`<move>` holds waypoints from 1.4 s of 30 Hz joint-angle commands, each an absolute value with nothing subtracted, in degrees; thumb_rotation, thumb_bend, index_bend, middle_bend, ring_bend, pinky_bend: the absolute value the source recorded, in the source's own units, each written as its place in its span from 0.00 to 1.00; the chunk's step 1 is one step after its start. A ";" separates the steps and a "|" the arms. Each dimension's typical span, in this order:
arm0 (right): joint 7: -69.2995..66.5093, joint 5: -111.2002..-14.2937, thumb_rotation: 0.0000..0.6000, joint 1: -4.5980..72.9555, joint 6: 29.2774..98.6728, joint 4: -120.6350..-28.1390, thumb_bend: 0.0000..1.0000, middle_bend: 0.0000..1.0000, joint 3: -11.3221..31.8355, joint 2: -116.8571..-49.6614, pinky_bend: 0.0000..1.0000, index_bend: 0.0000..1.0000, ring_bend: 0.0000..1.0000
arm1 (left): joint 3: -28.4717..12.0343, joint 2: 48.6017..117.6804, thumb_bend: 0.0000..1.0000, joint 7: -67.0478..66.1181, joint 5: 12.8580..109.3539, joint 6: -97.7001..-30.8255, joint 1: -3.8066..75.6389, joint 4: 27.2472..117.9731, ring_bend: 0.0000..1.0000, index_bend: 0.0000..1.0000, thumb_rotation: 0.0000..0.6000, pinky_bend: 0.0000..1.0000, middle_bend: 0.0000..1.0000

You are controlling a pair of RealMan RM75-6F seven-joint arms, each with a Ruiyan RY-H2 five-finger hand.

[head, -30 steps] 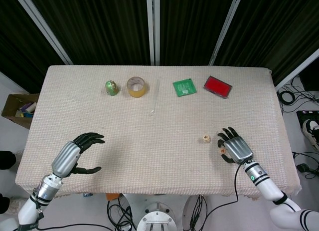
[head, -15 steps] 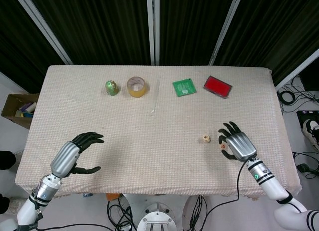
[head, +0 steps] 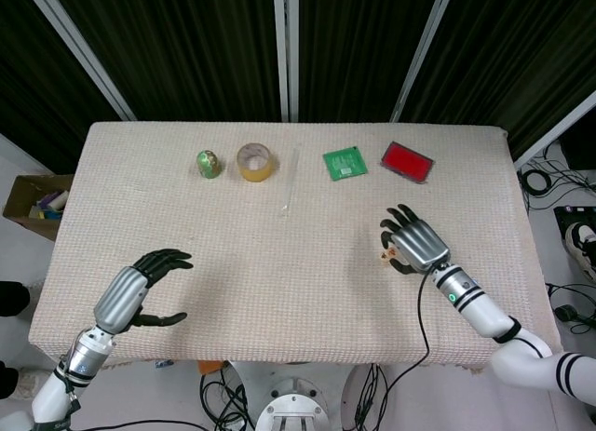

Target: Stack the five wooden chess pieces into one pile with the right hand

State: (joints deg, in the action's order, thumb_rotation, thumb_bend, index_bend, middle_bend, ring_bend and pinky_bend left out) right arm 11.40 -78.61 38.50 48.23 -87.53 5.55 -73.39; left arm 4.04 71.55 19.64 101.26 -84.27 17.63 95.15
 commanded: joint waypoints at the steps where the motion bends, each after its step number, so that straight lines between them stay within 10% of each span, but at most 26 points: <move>1: 12.03 -77.90 1.00 38.89 47.85 -86.81 0.31 0.23 5.64 -74.19 0.07 0.53 0.03 | 4.06 71.62 0.00 19.87 101.21 -84.31 17.56 94.94 0.17 0.27 1.00 0.23 0.20; 42: 11.72 -79.01 1.00 38.04 52.55 -87.06 0.29 0.22 3.77 -74.23 0.06 0.39 0.03 | 3.72 71.60 0.00 20.10 100.76 -83.52 17.89 94.68 0.17 0.27 1.00 0.23 0.20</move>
